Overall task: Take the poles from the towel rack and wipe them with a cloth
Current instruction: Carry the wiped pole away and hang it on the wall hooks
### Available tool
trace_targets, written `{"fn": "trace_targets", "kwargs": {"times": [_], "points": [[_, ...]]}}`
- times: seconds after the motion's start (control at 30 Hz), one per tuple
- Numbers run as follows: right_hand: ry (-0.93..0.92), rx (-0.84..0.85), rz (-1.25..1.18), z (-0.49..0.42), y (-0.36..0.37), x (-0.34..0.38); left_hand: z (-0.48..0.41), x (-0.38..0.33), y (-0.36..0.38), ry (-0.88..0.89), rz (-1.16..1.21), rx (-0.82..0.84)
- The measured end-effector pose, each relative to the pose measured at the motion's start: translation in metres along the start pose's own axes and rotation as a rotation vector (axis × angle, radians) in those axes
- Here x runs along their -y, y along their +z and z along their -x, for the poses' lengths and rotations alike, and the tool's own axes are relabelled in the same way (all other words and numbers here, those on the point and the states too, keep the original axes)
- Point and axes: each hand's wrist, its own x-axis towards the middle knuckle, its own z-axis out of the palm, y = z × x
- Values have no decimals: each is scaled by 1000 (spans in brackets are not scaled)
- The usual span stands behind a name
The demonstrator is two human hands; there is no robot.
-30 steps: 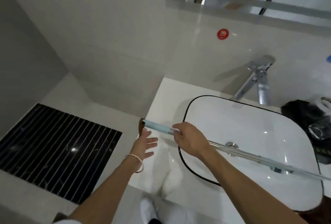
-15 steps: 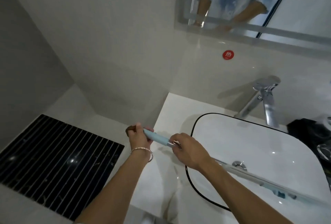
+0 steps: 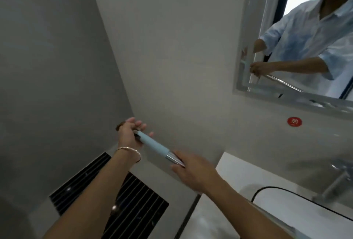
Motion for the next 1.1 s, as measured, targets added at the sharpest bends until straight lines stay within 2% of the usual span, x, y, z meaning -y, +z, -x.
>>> {"fn": "trace_targets", "kwargs": {"times": [0.13,0.37,0.47,0.6,0.7,0.9,1.1], "points": [[-71,-62,61,-64,-15,46,-38,-67,-3,83,45,-6],[-268,-176,106,-215,-42,199,-125,-260,-9,443,54,-1],[-345,-242,98,-274,-43,268,-154,-343,-20,581,50,-53],[-380,-272,43,-327,-26,319,-184,-410,-30,686,27,-85],[-335,-277,-41,-349,-6,318,-203,-419,-25,671,-34,-36],[-170,-273,-221,-365,12,274,-206,-388,22,571,-168,275],[5,-163,-313,-356,-17,227,-205,-361,78,471,-429,486]]}}
